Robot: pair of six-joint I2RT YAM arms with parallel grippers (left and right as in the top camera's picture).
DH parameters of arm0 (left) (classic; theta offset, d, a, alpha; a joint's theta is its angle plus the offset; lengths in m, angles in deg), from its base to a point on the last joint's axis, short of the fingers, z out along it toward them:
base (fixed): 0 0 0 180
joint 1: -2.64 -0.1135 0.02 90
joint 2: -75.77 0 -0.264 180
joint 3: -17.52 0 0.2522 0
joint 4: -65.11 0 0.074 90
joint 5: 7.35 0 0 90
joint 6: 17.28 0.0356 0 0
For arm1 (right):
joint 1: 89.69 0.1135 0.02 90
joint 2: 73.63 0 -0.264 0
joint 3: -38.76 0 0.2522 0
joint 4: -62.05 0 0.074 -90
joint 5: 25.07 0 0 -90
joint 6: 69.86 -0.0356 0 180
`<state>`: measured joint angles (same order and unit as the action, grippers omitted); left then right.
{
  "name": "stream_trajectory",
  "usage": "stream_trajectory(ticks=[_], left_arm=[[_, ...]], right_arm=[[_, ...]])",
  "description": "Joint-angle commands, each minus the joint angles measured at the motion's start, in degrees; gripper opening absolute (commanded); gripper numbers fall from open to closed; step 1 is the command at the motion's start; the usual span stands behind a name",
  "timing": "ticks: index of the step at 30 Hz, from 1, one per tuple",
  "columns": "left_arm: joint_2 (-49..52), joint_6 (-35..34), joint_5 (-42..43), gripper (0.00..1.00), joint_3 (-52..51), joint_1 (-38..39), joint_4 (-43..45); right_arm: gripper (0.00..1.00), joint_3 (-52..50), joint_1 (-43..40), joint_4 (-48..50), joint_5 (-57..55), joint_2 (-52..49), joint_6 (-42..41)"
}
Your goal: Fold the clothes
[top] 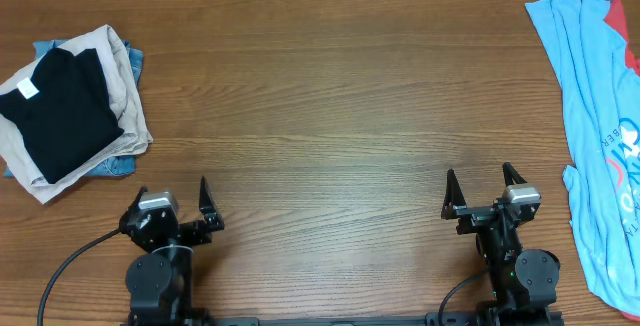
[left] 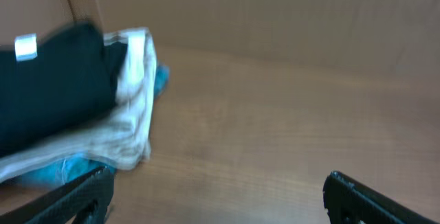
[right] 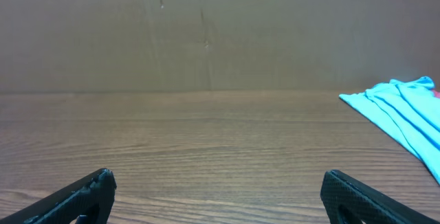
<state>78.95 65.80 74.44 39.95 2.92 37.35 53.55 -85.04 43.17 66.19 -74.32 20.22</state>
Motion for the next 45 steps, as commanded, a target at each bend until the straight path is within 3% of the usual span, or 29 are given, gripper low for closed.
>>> stream_trajectory(ticks=[1,3,8,45], left_arm=[[-1.99,0.70,-1.40,1.00,-5.49,-0.24,9.01],[-3.10,0.57,-1.20,1.00,-8.20,-0.22,13.42],[-2.97,0.28,-0.79,1.00,-8.37,-0.24,10.23],[-2.91,0.28,-0.79,1.00,-8.37,-0.26,10.43]], right_arm=[[1.00,-0.57,0.20,0.37,0.07,0.31,0.37],[1.00,-0.57,0.20,0.37,0.07,0.31,0.37],[1.00,-0.57,0.20,0.37,0.07,0.31,0.37],[1.00,-0.57,0.20,0.37,0.07,0.31,0.37]])
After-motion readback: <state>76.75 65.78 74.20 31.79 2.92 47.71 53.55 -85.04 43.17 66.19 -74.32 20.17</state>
